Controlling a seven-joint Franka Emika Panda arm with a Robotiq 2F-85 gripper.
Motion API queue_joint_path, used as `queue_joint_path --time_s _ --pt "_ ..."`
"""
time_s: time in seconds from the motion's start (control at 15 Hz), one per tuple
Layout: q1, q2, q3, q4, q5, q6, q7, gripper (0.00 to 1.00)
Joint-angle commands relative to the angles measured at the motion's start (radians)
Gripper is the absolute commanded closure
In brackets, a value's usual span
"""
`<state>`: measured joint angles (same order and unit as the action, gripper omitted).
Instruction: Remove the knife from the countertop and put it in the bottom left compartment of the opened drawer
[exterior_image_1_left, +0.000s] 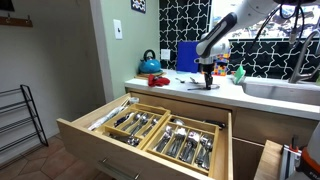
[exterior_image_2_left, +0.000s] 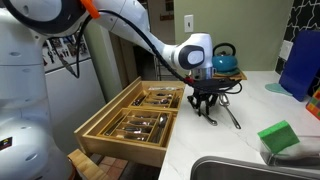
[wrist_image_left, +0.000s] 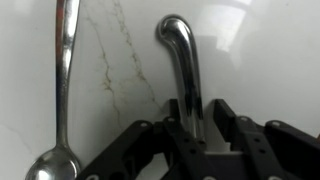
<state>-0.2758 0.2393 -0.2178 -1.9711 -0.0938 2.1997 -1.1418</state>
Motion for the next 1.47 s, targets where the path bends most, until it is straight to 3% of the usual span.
queue_joint_path --time_s 0.0,0.13,0.27,0.6,0.93,1.4 --pt "-0.024 0.009 0.021 0.012 0.026 -0.009 -0.059 0.9" --pt "-0.014 -0.016 0.025 -0.003 0.025 -0.023 -0.043 0.94" --pt "-0.002 -0.045 0.032 -0.021 0.022 -0.037 -0.018 0.89" --pt "0.044 -0.183 0.06 -0.093 0.025 -0.131 0.104 0.89" --pt "0.122 -0.321 0.104 -0.135 0.076 -0.331 0.365 0.9" --pt "0.262 -0.35 0.224 -0.165 0.13 -0.31 0.902 0.92"
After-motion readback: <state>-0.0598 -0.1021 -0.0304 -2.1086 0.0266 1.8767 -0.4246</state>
